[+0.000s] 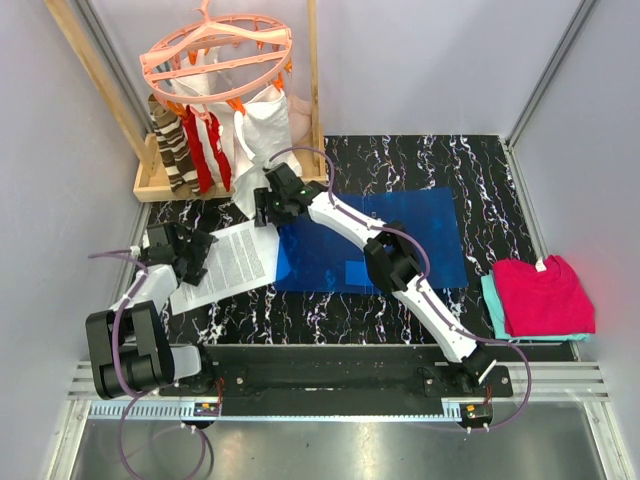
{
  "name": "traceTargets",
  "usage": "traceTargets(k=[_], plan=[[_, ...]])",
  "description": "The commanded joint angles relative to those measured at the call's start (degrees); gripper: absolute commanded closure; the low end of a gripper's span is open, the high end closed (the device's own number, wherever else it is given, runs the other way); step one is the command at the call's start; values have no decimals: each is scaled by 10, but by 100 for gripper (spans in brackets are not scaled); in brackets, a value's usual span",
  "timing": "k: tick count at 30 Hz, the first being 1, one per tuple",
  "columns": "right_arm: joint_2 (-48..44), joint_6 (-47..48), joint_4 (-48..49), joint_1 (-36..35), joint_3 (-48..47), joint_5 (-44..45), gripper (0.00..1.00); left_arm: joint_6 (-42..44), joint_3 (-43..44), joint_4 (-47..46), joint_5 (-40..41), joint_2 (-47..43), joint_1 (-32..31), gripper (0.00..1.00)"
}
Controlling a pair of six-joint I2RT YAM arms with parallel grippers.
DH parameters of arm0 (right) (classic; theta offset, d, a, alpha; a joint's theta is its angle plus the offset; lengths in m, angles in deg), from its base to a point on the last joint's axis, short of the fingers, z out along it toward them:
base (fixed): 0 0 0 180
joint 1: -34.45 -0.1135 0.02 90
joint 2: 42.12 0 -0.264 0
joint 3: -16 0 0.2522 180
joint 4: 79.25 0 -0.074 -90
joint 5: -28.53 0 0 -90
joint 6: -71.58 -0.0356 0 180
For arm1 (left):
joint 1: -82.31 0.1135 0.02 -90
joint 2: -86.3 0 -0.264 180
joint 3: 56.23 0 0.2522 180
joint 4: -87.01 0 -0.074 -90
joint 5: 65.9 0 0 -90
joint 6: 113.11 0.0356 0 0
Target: Put the files into the folder
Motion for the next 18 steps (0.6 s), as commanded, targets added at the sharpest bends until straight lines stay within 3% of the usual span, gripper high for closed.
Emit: traceTargets(k=[1, 10, 18], plan=[[22, -4, -22, -12, -14, 0, 32, -4, 3, -4, 27, -15, 0, 6], [-3, 18, -22, -24, 0, 25, 40, -19, -9, 0, 39, 0, -3, 6], [-44, 76, -22, -48, 44, 136, 49, -21, -11, 2, 45, 0, -7, 6]])
